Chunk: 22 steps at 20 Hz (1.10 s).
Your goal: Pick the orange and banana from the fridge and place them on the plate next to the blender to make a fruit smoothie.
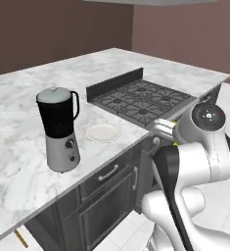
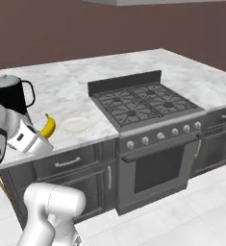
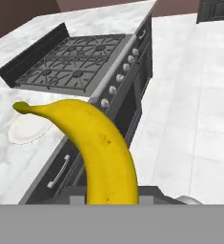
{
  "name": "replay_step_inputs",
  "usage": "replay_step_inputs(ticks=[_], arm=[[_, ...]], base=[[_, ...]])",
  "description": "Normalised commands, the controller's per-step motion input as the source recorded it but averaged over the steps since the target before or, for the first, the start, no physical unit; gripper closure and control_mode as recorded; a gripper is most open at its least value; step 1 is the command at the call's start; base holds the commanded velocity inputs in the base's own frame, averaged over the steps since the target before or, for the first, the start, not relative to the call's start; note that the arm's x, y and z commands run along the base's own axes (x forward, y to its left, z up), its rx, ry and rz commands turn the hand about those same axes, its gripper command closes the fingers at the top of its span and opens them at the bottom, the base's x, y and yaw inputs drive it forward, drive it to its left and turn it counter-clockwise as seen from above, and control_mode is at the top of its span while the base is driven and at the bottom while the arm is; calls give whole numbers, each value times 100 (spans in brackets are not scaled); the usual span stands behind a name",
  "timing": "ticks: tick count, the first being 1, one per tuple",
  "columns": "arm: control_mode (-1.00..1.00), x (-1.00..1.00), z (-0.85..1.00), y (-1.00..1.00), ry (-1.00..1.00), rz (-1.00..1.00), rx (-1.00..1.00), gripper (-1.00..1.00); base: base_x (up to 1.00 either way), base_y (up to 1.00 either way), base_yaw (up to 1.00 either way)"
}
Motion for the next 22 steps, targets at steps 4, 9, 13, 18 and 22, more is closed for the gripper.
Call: replay_step_inputs(ticks=[4,9,13,18,22], arm=[[100,0,0,0,0,0,0,100],[100,0,0,0,0,0,0,100],[100,0,0,0,0,0,0,100],[100,0,0,0,0,0,0,100],[100,0,0,0,0,0,0,100]], base=[[50,-70,49],[17,-19,53],[46,-14,52],[53,-87,37],[39,-66,24]])
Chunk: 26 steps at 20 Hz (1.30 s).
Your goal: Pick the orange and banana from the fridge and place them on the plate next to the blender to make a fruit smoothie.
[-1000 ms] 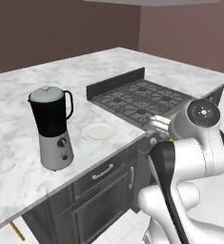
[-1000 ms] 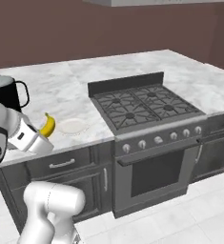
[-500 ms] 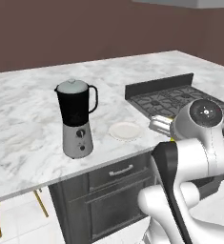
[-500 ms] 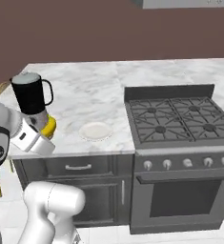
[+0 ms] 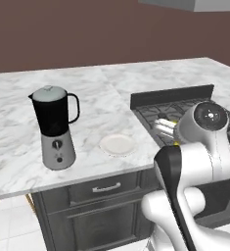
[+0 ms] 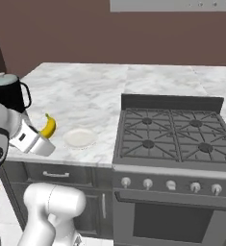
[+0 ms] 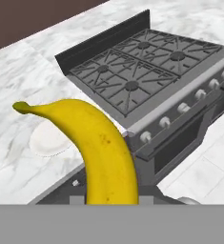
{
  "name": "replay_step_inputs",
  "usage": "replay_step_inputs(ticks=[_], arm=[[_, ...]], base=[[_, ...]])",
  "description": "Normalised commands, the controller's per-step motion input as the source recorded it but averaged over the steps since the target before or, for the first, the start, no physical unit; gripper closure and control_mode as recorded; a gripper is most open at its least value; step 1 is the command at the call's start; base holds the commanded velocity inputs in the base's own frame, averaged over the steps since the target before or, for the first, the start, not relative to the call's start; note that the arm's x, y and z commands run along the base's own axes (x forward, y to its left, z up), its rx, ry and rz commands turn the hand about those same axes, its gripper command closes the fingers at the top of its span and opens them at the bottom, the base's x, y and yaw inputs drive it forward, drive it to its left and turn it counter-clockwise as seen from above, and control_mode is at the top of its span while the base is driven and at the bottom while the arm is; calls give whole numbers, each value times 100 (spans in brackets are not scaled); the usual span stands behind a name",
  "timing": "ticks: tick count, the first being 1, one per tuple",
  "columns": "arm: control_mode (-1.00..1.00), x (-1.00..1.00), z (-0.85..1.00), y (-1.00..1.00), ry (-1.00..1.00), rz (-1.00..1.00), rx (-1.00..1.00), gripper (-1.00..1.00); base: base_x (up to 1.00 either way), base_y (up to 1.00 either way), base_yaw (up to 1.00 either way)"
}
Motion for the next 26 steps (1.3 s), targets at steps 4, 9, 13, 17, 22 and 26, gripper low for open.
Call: replay_step_inputs(ticks=[4,9,13,17,22,26], arm=[[-100,29,-23,-1,3,1,1,100],[-100,100,-42,22,14,0,0,100],[-100,100,-61,22,24,0,0,100],[-100,97,-76,8,17,2,0,100],[-100,88,-71,0,13,6,0,100],[-100,59,-63,0,4,8,0,100]], base=[[17,-18,8],[0,0,0],[0,0,0],[0,0,0],[0,0,0],[0,0,0]])
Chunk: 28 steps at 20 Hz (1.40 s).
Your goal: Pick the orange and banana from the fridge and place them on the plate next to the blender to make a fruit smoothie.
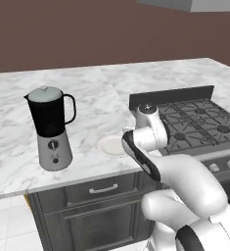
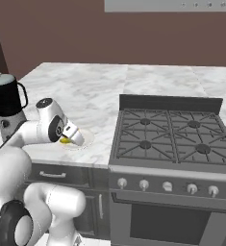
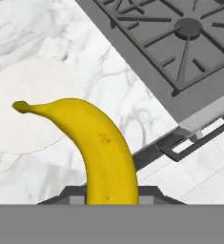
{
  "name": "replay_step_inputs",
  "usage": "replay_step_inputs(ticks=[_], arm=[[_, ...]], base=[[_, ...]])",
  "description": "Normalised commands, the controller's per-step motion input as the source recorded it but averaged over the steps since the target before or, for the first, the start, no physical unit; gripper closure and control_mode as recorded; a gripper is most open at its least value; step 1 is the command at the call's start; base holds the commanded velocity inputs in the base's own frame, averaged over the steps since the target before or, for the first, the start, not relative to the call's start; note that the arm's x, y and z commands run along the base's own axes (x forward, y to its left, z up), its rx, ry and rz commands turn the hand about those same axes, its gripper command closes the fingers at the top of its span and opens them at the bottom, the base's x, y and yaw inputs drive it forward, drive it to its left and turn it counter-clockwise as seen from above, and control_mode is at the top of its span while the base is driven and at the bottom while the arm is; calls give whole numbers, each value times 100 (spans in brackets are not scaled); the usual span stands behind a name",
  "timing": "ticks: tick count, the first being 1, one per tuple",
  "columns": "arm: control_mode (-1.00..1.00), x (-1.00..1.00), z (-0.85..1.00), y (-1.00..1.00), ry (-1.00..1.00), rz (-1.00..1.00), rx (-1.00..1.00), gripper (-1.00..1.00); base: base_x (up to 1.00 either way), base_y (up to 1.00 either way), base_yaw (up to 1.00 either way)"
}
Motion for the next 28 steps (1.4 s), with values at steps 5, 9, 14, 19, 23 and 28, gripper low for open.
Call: replay_step_inputs(ticks=[5,9,14,19,23,28], arm=[[-100,46,-50,4,1,5,0,100],[-100,39,-48,13,1,4,0,100],[-100,47,-25,45,10,0,-3,100],[-100,48,-18,37,15,0,-4,100],[-100,42,-20,8,10,5,-1,100],[-100,34,-33,0,4,9,0,100]], base=[[0,0,0],[0,0,0],[0,0,0],[0,0,0],[0,0,0],[0,0,0]])
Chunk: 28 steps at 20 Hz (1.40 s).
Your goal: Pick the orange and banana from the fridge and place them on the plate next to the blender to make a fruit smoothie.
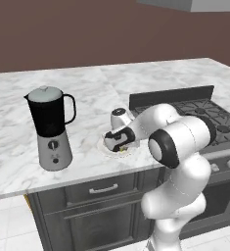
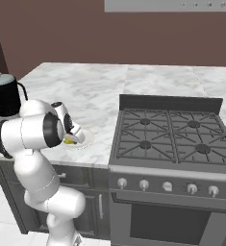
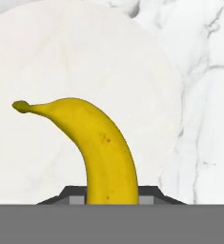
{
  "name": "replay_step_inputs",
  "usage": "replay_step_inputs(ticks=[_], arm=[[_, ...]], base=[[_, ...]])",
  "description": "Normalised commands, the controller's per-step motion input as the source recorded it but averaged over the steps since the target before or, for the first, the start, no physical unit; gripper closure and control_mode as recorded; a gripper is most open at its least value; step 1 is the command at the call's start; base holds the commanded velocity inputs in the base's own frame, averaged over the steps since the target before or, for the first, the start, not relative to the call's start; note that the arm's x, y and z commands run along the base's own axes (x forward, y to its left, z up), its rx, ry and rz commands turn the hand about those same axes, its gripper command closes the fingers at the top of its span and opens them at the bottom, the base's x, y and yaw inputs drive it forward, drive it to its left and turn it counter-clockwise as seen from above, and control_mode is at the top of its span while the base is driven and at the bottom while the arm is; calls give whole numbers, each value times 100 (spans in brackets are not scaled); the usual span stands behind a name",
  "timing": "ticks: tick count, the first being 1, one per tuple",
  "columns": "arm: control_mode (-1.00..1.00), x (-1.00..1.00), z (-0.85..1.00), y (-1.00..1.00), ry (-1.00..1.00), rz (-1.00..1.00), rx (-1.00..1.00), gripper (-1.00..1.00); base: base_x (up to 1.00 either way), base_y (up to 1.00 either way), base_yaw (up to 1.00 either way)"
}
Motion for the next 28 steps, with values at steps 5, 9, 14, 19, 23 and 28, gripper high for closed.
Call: replay_step_inputs(ticks=[5,9,14,19,23,28], arm=[[-100,29,-43,0,3,10,0,100],[-100,7,-40,0,0,9,0,-100],[-100,-3,-5,-7,-1,4,0,-100],[-100,-42,48,-10,-5,0,0,-100],[-100,-70,70,-18,-13,0,0,-100],[-100,-93,47,-17,-17,0,1,-100]], base=[[0,0,0],[0,0,0],[0,0,0],[0,0,0],[0,0,0],[0,0,0]])
